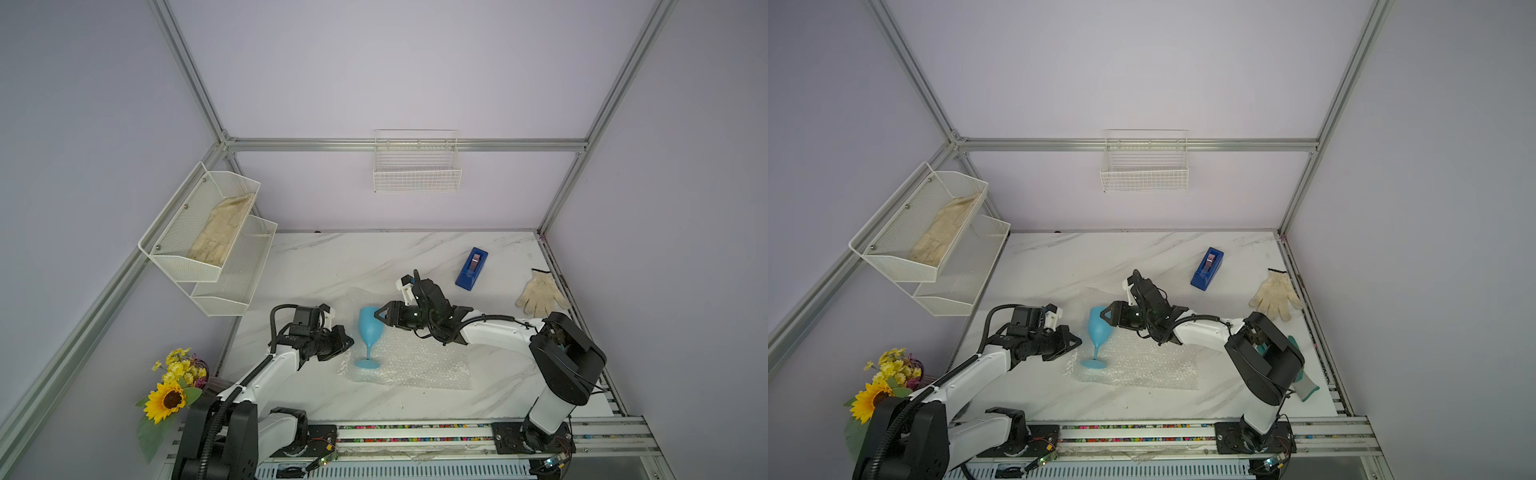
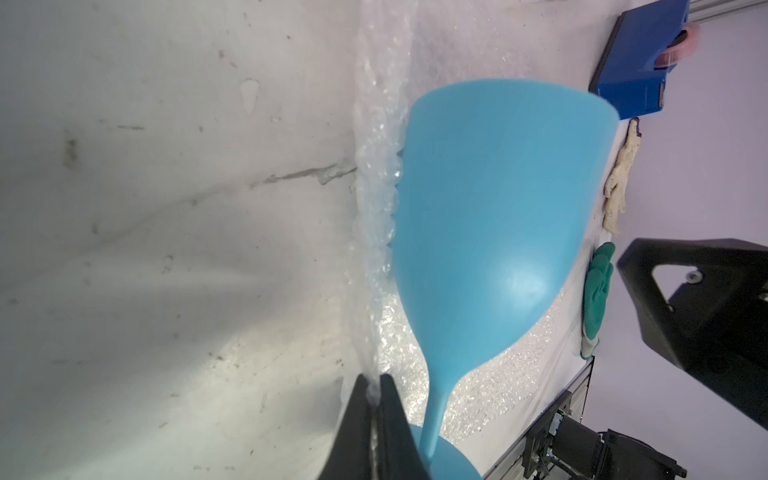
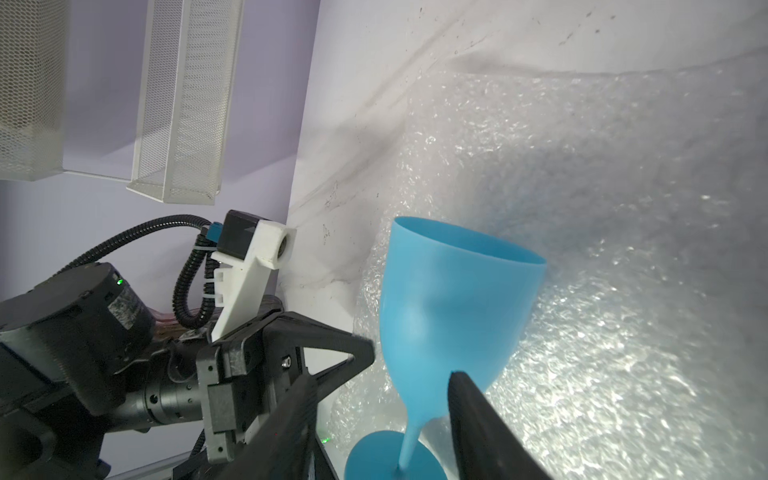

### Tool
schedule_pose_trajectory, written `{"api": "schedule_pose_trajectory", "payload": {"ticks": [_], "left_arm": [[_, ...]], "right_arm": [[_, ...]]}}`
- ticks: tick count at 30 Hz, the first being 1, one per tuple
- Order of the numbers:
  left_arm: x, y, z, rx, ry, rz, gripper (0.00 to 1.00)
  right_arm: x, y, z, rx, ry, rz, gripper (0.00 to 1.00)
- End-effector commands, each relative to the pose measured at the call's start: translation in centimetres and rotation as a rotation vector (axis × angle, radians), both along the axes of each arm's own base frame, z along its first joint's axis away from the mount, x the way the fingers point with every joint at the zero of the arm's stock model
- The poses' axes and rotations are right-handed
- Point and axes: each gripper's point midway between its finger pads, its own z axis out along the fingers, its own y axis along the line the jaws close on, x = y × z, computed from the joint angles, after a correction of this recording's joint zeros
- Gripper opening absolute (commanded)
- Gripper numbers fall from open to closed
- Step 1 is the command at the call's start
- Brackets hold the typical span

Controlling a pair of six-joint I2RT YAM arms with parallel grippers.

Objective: Wrap wine glasses in bubble wrap
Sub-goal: Wrap the wine glass in bubble wrap.

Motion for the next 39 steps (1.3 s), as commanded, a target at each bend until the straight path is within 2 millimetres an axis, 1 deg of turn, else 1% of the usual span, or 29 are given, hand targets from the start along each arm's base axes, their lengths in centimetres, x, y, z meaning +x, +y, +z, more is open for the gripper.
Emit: {"api": "schedule_pose_trajectory", "payload": {"ticks": [1, 3, 6, 10, 14, 19, 22, 25, 31, 35, 39], "left_arm": [[-0.2, -1.4, 1.2, -0.058, -0.025, -0.038, 0.07], [0.0, -1.9, 2.0, -0.069, -0.038, -0.048, 0.07], [0.2, -2.6, 3.0, -0.081, -0.045, -0.054, 0.07], [0.6, -3.5, 4.5, -0.094, -0.062, -0.057, 0.07], [0.9, -4.4, 5.8, -0.106, -0.075, -0.063, 0.07], [1.1, -5.6, 7.6, -0.116, -0.091, -0.070, 0.07], [1.0, -6.3, 8.3, -0.129, -0.084, -0.067, 0.07], [1.0, -6.9, 8.7, -0.133, -0.074, -0.059, 0.07], [0.9, -8.6, 8.7, -0.121, -0.059, -0.070, 0.07], [1.1, -10.0, 8.8, -0.125, -0.060, -0.078, 0.07], [1.2, -11.8, 9.1, -0.143, -0.063, -0.087, 0.07]], "right_arm": [[-0.2, 0.2, -0.1, 0.024, -0.003, -0.002, 0.56], [-0.4, -0.2, -1.7, -0.013, 0.028, -0.009, 0.56], [-0.7, -0.4, -2.4, -0.015, 0.039, -0.012, 0.56], [-1.0, -0.8, -2.6, -0.017, 0.046, -0.019, 0.56], [-1.2, -0.9, -2.4, -0.015, 0.042, -0.017, 0.57], [-1.1, -1.4, -1.6, -0.012, 0.025, -0.029, 0.60], [-1.1, -1.8, -1.4, -0.013, 0.024, -0.042, 0.61], [-1.1, -2.4, -1.4, -0.010, 0.029, -0.048, 0.63], [-0.4, -4.5, -1.2, 0.013, 0.040, -0.073, 0.67], [-0.5, -5.0, -1.1, 0.019, 0.045, -0.071, 0.69], [-0.5, -5.6, -1.0, 0.025, 0.051, -0.074, 0.69]]}}
